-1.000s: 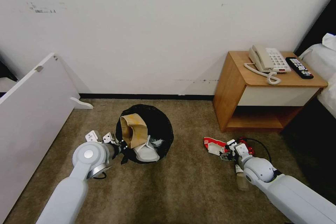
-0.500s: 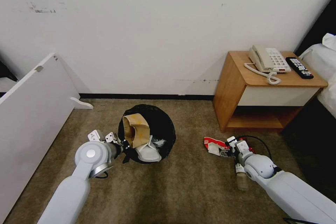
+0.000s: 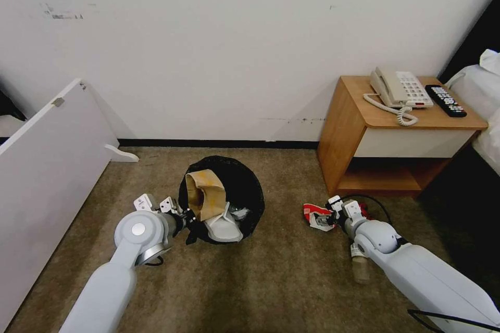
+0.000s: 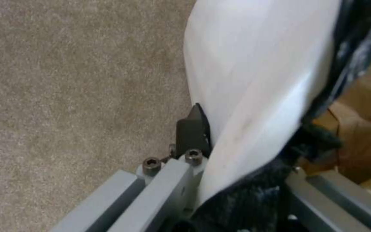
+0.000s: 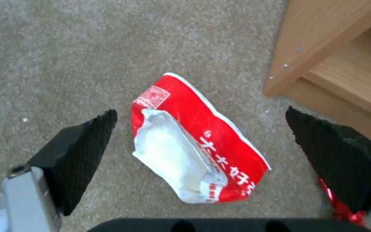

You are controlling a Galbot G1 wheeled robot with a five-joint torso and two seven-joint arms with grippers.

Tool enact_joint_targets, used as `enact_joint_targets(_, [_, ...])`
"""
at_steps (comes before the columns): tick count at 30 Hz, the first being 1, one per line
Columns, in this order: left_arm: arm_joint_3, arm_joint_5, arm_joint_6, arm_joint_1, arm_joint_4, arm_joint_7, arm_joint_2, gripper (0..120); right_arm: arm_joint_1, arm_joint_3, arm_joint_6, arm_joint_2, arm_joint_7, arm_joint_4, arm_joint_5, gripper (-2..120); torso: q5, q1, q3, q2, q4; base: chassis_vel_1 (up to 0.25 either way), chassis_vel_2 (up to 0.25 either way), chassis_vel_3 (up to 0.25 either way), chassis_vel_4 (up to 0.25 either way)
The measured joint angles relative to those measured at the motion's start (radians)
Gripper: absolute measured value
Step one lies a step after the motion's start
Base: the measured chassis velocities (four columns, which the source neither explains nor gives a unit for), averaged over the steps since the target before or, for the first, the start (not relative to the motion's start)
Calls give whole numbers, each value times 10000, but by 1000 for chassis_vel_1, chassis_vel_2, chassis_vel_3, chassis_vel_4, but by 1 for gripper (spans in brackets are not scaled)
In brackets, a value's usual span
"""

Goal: Pick up the trash bin, then pick up the garbage from the floor and place it into the trash bin.

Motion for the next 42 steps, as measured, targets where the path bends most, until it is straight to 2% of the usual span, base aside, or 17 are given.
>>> enact_joint_targets(21, [-150, 109, -1, 38, 109, 54, 40, 0, 504, -364, 782, 1072, -651, -2134, -534, 100, 0, 0, 0, 0, 0, 0, 0, 0, 0])
enact_joint_targets(42, [-113, 183, -34, 29, 143, 55, 23, 0, 260, -350, 989, 1451, -777, -2263, -583, 100, 0, 0, 0, 0, 0, 0, 0, 0, 0])
